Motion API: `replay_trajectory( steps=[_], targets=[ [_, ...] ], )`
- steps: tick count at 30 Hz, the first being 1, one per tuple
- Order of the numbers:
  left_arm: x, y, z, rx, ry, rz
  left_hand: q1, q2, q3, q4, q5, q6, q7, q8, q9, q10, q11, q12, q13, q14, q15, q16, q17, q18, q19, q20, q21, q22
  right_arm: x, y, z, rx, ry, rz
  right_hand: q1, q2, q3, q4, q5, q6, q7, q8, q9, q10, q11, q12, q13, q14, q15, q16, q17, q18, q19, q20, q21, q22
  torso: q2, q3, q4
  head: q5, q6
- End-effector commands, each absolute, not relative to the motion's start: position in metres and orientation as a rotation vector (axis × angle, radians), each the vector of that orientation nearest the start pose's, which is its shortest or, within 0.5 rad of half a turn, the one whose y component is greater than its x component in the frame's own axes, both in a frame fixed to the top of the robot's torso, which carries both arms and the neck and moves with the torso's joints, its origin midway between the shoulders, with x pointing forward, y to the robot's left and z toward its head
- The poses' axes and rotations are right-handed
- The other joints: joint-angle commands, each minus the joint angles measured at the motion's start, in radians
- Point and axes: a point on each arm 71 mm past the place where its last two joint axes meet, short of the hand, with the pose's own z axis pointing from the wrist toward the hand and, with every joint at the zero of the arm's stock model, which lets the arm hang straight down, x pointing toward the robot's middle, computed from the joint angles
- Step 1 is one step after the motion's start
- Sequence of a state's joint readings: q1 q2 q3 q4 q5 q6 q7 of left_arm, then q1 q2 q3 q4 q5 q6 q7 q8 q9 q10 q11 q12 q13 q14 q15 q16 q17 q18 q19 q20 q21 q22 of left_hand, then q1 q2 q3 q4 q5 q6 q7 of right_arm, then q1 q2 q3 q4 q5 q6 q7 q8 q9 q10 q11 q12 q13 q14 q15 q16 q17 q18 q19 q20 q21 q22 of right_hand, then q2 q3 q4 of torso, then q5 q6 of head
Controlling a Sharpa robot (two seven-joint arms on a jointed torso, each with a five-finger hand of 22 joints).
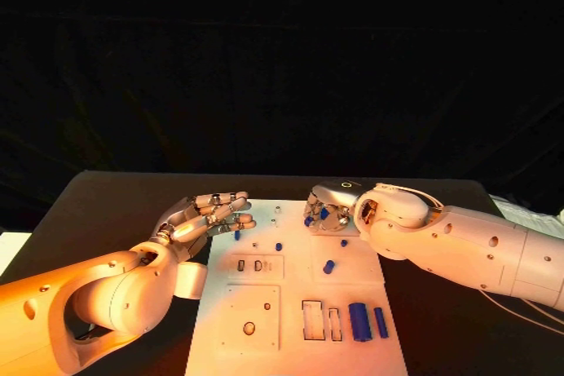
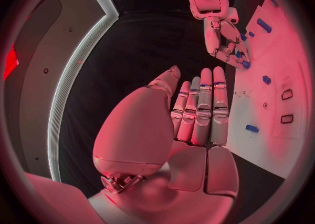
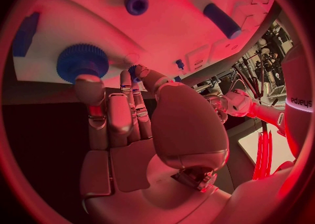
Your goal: Assemble the parts on the task board
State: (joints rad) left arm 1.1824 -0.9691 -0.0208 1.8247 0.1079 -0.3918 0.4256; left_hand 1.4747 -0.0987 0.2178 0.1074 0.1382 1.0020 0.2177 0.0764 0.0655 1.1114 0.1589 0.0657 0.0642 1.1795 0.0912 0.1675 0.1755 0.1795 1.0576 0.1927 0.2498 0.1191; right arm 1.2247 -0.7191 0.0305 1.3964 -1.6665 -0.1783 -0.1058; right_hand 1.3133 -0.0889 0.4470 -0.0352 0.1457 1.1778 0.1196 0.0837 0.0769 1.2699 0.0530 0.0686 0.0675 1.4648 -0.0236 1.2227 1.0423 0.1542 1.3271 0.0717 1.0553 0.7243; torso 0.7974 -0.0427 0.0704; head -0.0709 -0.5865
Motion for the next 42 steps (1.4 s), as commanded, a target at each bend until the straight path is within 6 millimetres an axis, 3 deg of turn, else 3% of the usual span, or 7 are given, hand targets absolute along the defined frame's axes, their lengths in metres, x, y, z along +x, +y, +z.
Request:
replay_trajectory(
  steps=[1,7,19,29,33,42],
  targets=[
    [0.43,0.187,-0.154,-1.218,1.408,-1.703,0.001,-0.002,0.001,-0.005,-0.006,-0.002,0.003,-0.007,-0.001,-0.009,-0.002,-0.005,0.0,0.005,0.005,-0.004,0.002,-0.002,0.005,0.003,-0.007,-0.001,0.517,-0.167,-0.15,-0.307,1.507,0.585,0.002,0.02,0.01,0.007,-0.008,0.008,-0.002,0.006,0.017,0.009,-0.001,0.0,0.001,0.042,-0.008,0.009,0.003,-0.014,0.003,-0.002,0.012,0.013,0.002,-0.0017,0.0029,-0.001,0.003],
    [0.43,0.187,-0.155,-1.219,1.41,-1.703,0.0,-0.001,0.001,-0.006,-0.007,-0.005,0.005,-0.009,-0.002,-0.012,0.0,-0.005,0.0,0.007,0.005,-0.005,0.003,-0.002,0.006,0.003,-0.007,-0.001,0.519,-0.164,-0.144,-0.245,1.444,0.586,-0.007,0.018,0.021,0.025,-0.034,0.007,-0.003,0.002,0.021,0.011,-0.001,-0.005,-0.001,0.038,-0.008,0.013,0.001,-0.015,0.0,-0.001,0.029,0.03,0.004,-0.0028,0.0065,-0.001,0.008],
    [0.429,0.187,-0.153,-1.216,1.412,-1.709,0.0,0.0,0.001,-0.007,-0.007,-0.006,0.005,-0.009,-0.002,-0.013,0.0,-0.005,0.0,0.007,0.005,-0.005,0.004,-0.002,0.007,0.003,-0.007,-0.002,0.529,-0.145,-0.139,-0.23,1.425,0.582,-0.008,0.015,0.026,0.03,-0.043,0.004,-0.001,-0.001,0.023,0.008,0.0,-0.007,-0.002,0.037,-0.007,0.016,0.002,-0.016,-0.002,-0.001,0.034,0.035,0.01,-0.004,0.0097,0.005,0.01],
    [0.43,0.186,-0.153,-1.214,1.413,-1.711,0.0,0.0,0.002,-0.008,-0.007,-0.007,0.005,-0.01,-0.002,-0.015,0.0,-0.005,0.0,0.007,0.006,-0.006,0.004,-0.002,0.007,0.003,-0.008,-0.002,0.533,-0.134,-0.144,-0.251,1.487,0.566,-0.012,0.007,0.028,0.037,-0.051,0.002,0.0,-0.005,0.025,0.005,0.002,-0.007,-0.002,0.037,-0.006,0.023,0.008,-0.018,-0.001,0.001,0.047,0.051,0.019,-0.0114,0.0139,-0.001,0.008],
    [0.43,0.186,-0.153,-1.213,1.413,-1.713,0.0,0.0,0.002,-0.008,-0.007,-0.007,0.005,-0.01,-0.002,-0.015,0.0,-0.005,0.0,0.007,0.006,-0.006,0.004,-0.002,0.007,0.003,-0.008,-0.002,0.534,-0.131,-0.146,-0.261,1.508,0.561,-0.013,0.002,0.028,0.038,-0.051,0.002,0.0,-0.005,0.026,0.004,0.002,-0.007,-0.002,0.037,-0.006,0.025,0.01,-0.018,-0.001,0.001,0.05,0.054,0.02,-0.0093,0.0169,0.001,0.005],
    [0.429,0.187,-0.152,-1.212,1.413,-1.715,0.001,0.001,0.002,-0.009,-0.007,-0.007,0.006,-0.01,-0.002,-0.015,0.0,-0.004,0.0,0.007,0.006,-0.006,0.005,-0.002,0.007,0.003,-0.008,-0.002,0.536,-0.126,-0.15,-0.268,1.535,0.55,-0.017,-0.003,0.026,0.042,-0.052,0.0,0.001,-0.007,0.026,0.001,0.003,-0.007,-0.002,0.037,-0.005,0.028,0.011,-0.018,-0.003,0.002,0.053,0.056,0.023,-0.0113,0.0203,-0.002,0.004]
  ],
)
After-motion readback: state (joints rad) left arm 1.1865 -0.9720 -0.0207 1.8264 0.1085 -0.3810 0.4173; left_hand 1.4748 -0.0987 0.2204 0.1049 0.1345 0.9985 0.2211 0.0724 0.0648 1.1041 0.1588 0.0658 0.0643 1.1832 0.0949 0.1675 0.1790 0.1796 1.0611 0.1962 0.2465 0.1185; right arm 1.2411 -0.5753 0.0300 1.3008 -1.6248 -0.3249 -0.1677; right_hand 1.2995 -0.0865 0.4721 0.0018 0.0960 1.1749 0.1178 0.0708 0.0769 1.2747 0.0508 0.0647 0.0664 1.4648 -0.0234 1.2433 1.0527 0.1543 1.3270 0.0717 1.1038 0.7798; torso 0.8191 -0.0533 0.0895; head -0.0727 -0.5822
